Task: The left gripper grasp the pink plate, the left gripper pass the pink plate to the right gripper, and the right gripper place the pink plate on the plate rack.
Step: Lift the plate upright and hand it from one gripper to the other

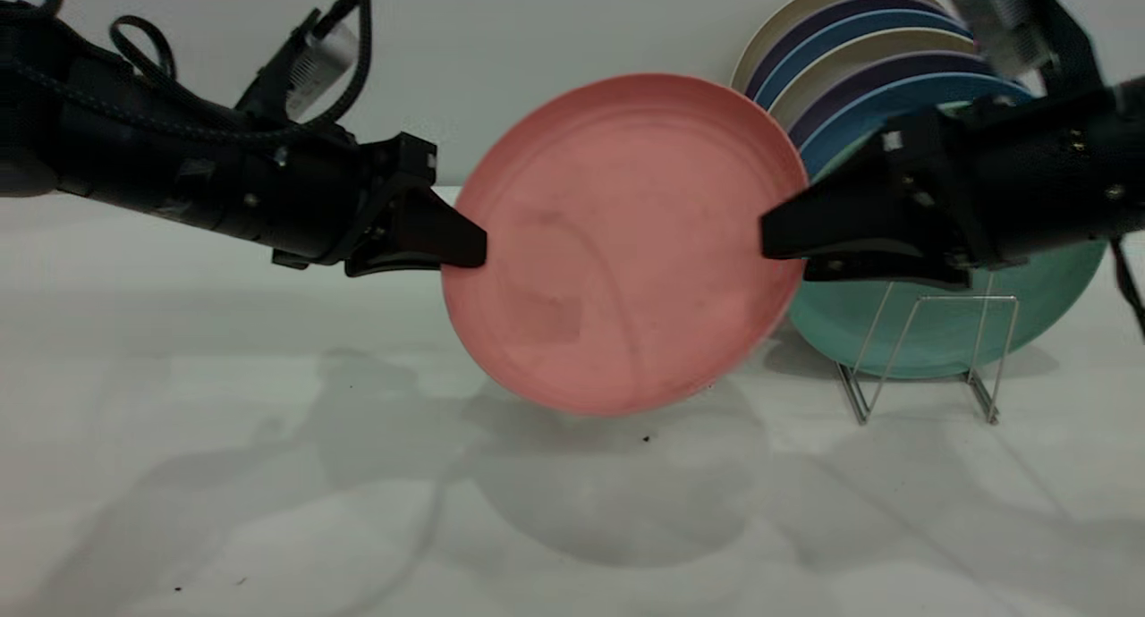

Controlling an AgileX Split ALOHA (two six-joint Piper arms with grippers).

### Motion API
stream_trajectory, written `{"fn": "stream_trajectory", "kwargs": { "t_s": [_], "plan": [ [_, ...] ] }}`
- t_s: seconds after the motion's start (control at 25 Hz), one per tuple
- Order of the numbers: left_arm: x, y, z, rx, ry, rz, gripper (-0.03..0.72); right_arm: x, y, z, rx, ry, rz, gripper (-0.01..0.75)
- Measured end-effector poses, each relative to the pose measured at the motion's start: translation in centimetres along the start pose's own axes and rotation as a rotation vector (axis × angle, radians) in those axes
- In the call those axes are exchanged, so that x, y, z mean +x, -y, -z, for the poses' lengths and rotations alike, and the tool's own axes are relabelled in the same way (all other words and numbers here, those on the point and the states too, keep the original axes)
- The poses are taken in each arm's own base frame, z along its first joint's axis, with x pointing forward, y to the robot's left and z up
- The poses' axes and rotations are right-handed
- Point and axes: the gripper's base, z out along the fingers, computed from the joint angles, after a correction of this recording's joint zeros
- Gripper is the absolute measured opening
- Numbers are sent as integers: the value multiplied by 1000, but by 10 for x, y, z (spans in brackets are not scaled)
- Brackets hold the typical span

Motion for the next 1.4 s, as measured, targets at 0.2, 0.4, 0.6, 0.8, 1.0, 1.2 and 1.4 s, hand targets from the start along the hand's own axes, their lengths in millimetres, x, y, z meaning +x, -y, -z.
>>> {"fn": "stream_trajectory", "kwargs": {
  "t_s": [0.2, 0.4, 0.6, 0.8, 1.0, 1.2, 1.4],
  "plan": [
    [0, 1, -1, -5, -3, 7, 15, -3, -4, -7, 9, -10, 28, 442],
    [2, 13, -5, 65, -16, -1, 15, -4, -5, -9, 21, -13, 33, 430],
    [3, 17, -6, 93, -22, 0, 15, -4, -5, -9, 21, -14, 26, 340],
    [3, 17, -6, 92, -24, 1, 15, -5, -4, -9, 28, -11, 15, 197],
    [3, 17, -6, 94, -28, -3, 21, -5, -1, -9, 59, -10, 7, 132],
    [5, 16, -6, 82, -43, -19, 158, -5, -1, -9, 61, -11, 23, 130],
    [9, 13, -6, 56, -84, -14, 477, -4, -1, -9, 61, -17, 49, 121]
  ]
}}
